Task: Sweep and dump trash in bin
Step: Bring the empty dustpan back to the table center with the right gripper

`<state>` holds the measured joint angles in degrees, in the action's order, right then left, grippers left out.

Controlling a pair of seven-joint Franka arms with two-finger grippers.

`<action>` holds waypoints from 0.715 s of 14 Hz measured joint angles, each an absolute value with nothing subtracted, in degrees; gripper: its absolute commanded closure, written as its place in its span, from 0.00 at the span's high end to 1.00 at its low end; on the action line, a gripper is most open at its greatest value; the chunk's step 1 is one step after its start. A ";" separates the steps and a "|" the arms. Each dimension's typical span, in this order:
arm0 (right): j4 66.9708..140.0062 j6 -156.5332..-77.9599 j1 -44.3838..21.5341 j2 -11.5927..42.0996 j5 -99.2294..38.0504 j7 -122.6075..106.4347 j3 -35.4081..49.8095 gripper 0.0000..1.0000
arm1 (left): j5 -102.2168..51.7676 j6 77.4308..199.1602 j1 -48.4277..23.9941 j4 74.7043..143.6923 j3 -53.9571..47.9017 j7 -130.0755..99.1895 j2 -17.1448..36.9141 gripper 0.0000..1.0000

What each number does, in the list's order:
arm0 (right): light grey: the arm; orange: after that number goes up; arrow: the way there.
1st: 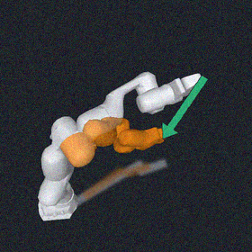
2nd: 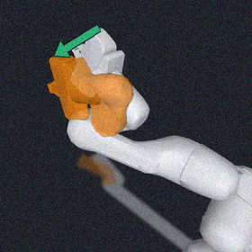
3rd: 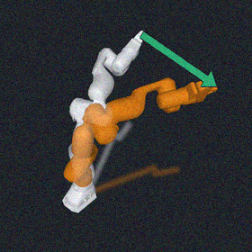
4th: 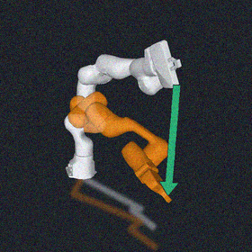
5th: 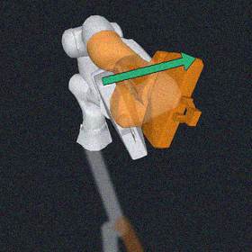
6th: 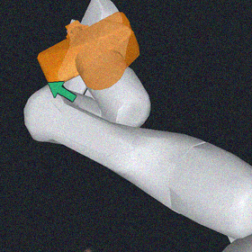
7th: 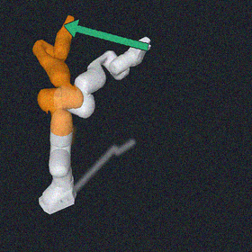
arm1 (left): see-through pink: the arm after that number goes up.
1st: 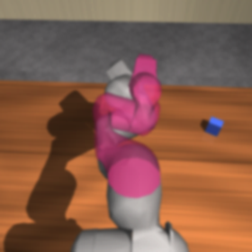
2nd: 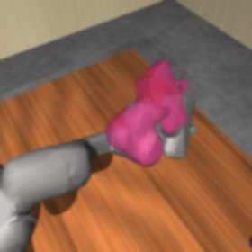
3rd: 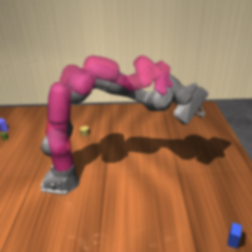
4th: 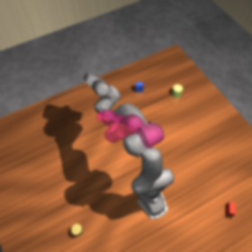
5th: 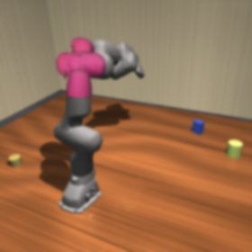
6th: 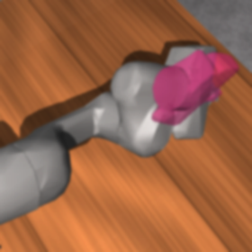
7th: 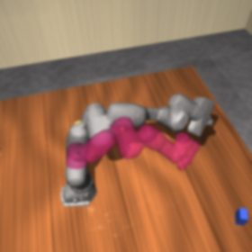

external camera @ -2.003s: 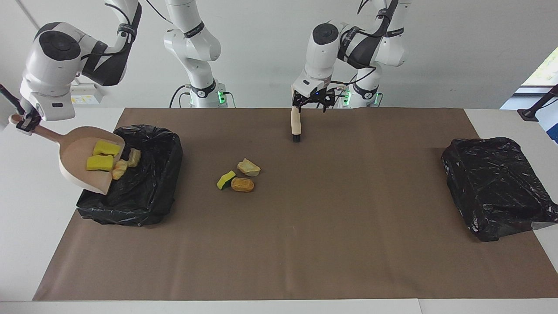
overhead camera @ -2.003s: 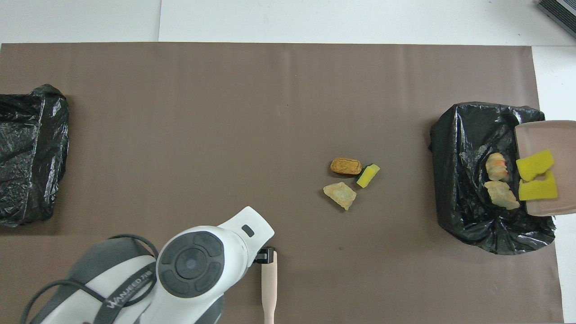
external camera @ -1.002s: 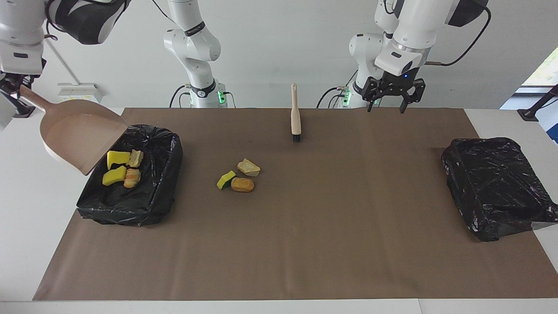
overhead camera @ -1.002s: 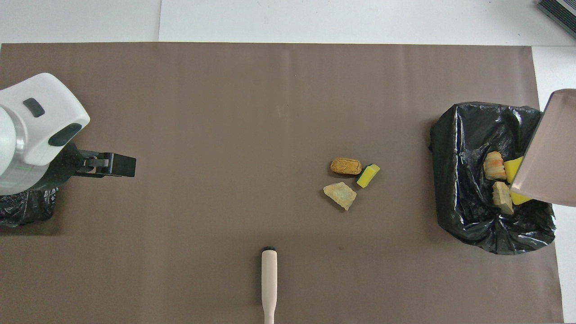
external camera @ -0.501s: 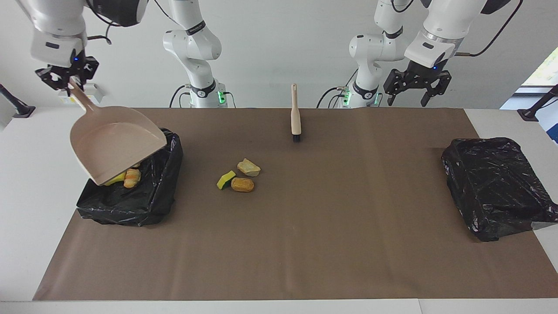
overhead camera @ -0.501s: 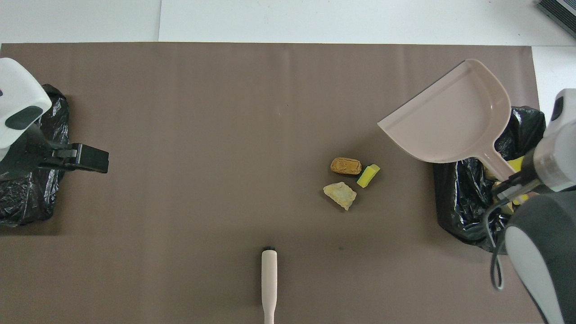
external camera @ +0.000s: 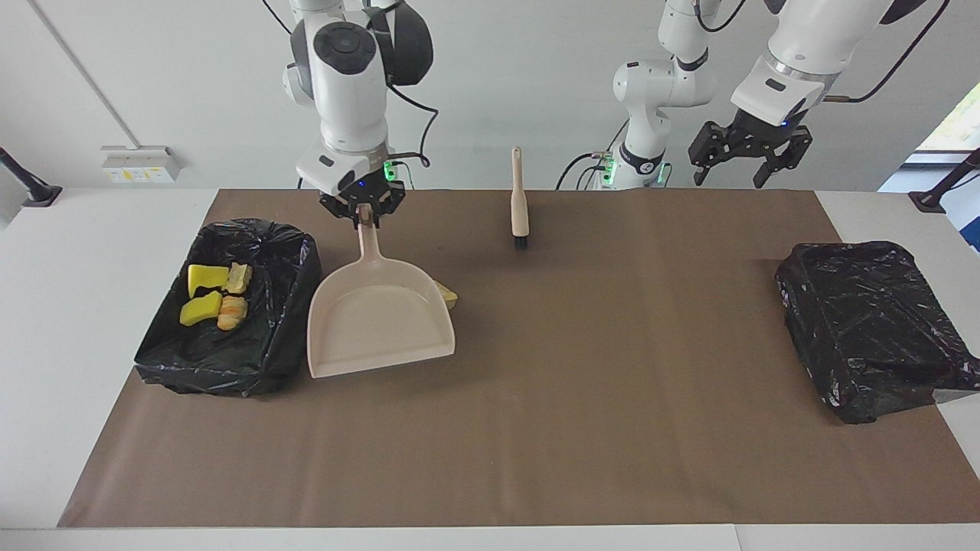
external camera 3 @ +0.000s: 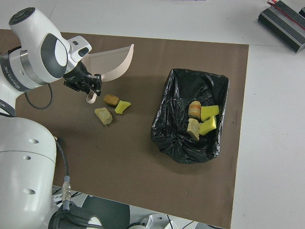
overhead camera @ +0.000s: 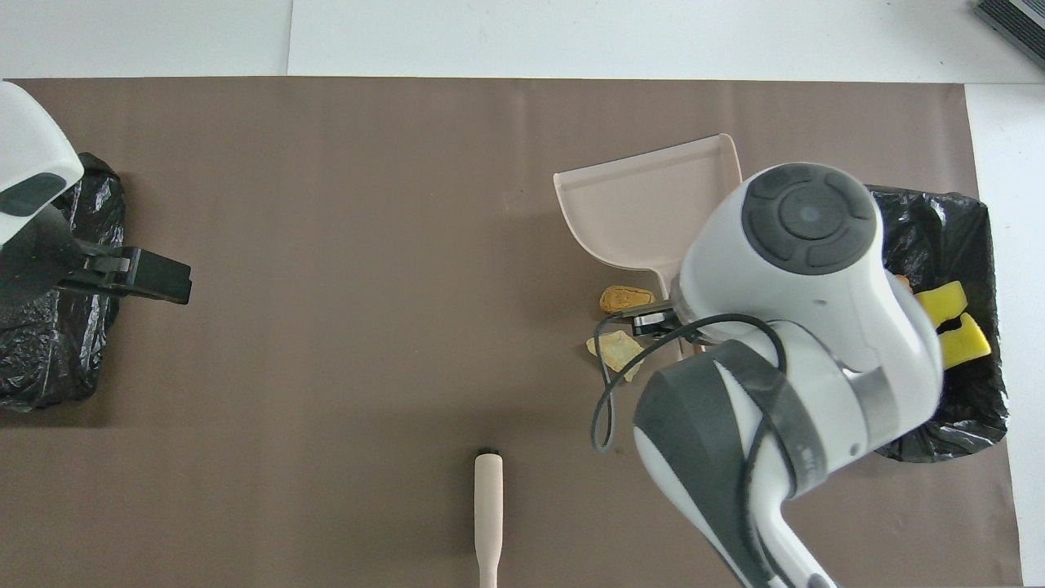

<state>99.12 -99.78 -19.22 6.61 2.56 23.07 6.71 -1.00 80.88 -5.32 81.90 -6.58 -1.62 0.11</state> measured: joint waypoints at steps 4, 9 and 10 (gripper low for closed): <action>95.81 -108.14 -25.02 14.64 -1.64 34.25 6.65 0.00 | -1.02 80.19 -4.65 81.78 -5.71 0.09 -0.14 1.00; 89.18 -114.83 -33.53 26.31 -1.69 43.44 6.63 0.00 | -1.06 78.91 -3.20 81.78 -5.63 0.79 -0.19 1.00; 88.60 -116.08 -34.11 27.59 -1.69 43.84 6.61 0.00 | -1.06 78.91 -3.20 81.78 -5.63 0.79 -0.22 1.00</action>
